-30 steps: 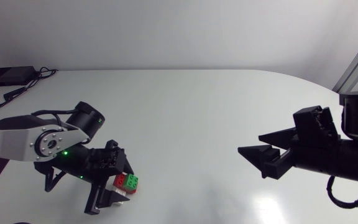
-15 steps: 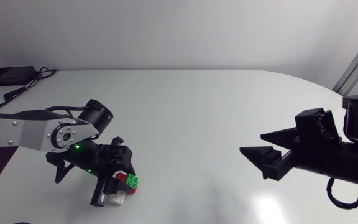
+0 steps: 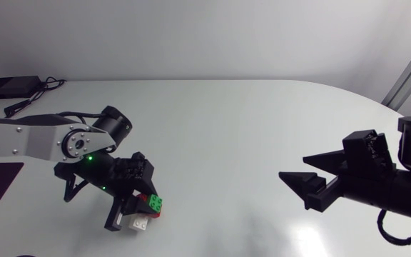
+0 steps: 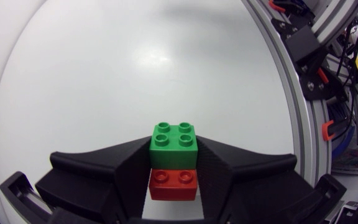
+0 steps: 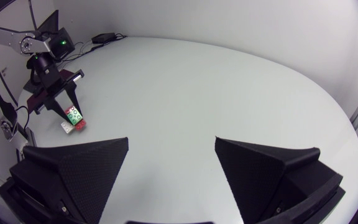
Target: Separate the duplo bricks
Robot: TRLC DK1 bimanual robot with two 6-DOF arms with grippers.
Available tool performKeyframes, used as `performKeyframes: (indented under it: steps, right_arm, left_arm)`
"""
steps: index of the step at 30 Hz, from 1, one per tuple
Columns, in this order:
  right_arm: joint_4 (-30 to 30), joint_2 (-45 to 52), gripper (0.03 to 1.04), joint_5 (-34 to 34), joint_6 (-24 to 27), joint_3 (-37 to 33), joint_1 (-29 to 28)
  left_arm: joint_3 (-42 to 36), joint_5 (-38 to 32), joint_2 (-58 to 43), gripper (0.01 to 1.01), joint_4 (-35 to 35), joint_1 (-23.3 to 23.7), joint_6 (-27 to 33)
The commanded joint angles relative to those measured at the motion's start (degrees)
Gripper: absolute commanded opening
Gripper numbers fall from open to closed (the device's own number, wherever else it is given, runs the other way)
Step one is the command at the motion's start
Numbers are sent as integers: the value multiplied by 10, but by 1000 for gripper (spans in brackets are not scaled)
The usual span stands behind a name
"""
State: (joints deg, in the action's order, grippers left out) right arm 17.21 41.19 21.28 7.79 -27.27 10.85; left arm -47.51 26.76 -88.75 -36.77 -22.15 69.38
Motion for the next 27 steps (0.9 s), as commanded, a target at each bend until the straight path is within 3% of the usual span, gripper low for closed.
performKeyframes:
  steps: [1,5,12,18,27]
  right_arm:
    - [-14,-13,1002,5,9,25,-3]
    - [-37,-37,1002,2,5,42,-11]
    - [-60,-42,1002,5,2,46,-14]
    - [-65,-11,1002,20,-17,47,-33]
    - [-112,14,1002,21,-22,63,-49]
  left_arm:
    - [-25,36,8,234,9,0,-14]
    - [-20,111,17,234,107,3,-85]
    - [-27,135,-59,234,307,-49,-235]
    - [-49,135,-119,234,405,-98,-314]
    - [-43,135,-164,228,528,-110,-432]
